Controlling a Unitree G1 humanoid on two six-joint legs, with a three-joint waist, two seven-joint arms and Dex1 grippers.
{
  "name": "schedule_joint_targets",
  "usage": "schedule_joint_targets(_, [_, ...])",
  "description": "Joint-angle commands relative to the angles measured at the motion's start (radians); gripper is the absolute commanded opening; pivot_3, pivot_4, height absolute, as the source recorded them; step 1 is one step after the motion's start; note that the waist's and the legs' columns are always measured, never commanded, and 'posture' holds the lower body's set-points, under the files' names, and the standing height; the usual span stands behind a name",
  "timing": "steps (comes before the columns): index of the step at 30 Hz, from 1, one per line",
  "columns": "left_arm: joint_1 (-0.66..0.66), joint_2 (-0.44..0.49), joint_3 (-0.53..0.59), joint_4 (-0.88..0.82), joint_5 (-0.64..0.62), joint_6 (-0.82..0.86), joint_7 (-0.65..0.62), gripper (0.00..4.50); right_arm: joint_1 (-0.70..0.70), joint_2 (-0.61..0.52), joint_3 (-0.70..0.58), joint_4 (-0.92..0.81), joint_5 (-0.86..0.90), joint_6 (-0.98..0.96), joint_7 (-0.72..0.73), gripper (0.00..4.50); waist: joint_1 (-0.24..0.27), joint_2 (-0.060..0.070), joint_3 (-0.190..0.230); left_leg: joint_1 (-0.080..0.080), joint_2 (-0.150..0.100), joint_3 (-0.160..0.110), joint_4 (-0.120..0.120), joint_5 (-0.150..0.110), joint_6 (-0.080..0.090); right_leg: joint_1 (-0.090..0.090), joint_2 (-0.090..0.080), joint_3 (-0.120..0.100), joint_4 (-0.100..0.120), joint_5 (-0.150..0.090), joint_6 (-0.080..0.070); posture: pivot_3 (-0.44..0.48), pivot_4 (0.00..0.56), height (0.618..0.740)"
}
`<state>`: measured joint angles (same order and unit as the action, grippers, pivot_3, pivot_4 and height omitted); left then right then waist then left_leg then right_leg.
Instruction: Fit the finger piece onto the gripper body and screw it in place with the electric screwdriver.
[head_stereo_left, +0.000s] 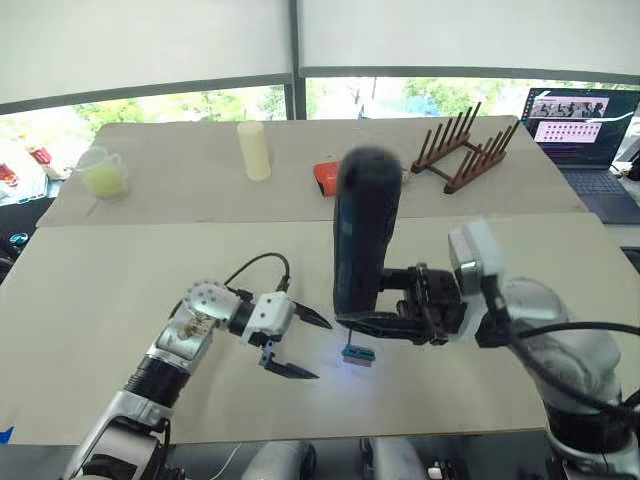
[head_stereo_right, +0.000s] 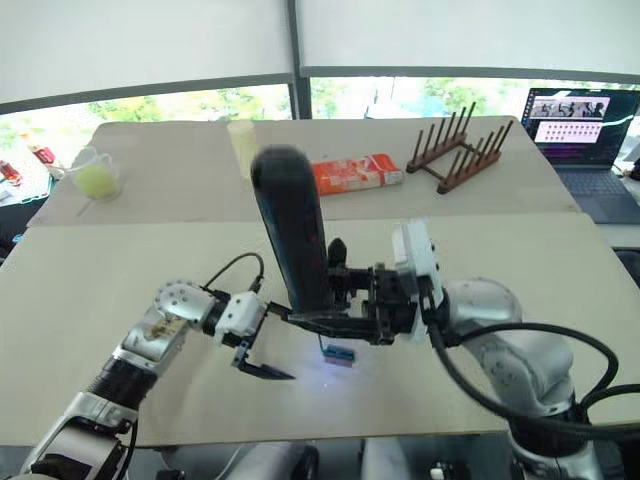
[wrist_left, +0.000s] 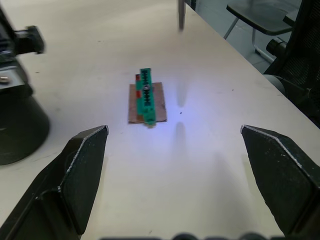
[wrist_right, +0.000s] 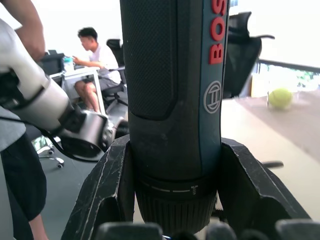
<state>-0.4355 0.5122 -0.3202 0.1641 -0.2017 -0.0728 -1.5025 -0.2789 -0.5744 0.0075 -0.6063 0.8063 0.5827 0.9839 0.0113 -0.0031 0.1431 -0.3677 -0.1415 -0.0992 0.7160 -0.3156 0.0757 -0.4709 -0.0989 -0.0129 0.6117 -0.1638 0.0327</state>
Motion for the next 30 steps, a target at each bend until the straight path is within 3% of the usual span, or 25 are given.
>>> schedule_joint_targets(1, [-0.007,-0.015,-0.003,-0.019,0.007,-0.043,0.03,4.5,0.016,0.014,-0.016,-0.034,-0.02,-0.081,-0.003,1.9,0.0,0.0,0.0,0.0,0.0,0.0,0.0,0.0,0.0,0.0,0.0,0.0,0.0,0.0,0.0,0.0,0.15,0.74])
schedule_joint_targets(30, [-0.032,-0.046,-0.007,0.025,0.027,-0.071,0.081,4.5,0.105,0.021,0.006,0.006,-0.119,-0.188,0.014,1.9,0.001,0.0,0.0,0.0,0.001,0.0,0.0,0.0,0.0,0.001,0.001,0.0,-0.001,0.0,0.0,0.0,0.15,0.74])
